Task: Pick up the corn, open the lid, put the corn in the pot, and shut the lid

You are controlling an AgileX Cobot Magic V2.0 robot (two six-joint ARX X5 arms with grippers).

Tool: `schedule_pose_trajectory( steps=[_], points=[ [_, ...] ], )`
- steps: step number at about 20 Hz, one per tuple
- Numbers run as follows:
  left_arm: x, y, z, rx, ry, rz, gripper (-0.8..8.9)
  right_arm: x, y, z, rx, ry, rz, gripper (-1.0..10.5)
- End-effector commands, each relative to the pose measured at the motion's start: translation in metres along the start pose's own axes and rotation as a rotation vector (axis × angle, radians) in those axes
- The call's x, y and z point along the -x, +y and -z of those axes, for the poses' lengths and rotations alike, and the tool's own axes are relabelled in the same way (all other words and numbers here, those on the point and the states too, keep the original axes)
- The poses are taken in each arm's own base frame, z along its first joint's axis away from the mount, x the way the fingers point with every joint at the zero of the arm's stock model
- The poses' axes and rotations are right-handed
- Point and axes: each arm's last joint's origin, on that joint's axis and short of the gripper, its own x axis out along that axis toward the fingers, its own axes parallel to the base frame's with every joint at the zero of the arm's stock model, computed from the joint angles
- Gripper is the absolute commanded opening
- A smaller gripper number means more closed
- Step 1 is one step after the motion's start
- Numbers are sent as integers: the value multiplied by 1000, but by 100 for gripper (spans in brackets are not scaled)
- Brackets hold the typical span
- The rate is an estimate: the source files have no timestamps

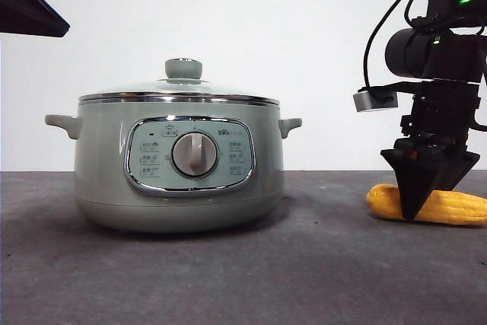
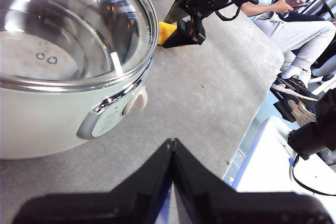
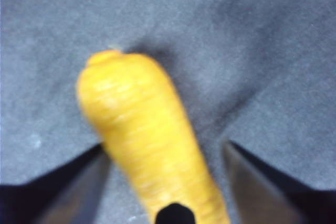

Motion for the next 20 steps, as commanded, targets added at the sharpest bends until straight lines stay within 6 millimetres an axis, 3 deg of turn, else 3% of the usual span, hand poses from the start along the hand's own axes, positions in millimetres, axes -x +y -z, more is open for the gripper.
schedule_pose_trajectory(
  steps=[1,4,7,10,16,20],
  points=[
    [-1,0,-1,-25,-2,6,-4,-4,0,0,1,10,-10,179],
    [-1,1,-1,-20,2,6,-4,-4,0,0,1,9,-10,174],
    [-3,3,-1,-12,9,4,-4,-4,0,0,-27,14,-12,37],
    [-2,3,-5,11,-4,-52,-5,8,-2,-6,-115,29,-20,18],
    [16,-16,-41,14,-1,-108,-5,83,-7,-24,-316,-9,-66,-12],
    [19,-25,-72,-1,64,-160,-5,146,8,-12,-395,-157,-136,-12]
  ],
)
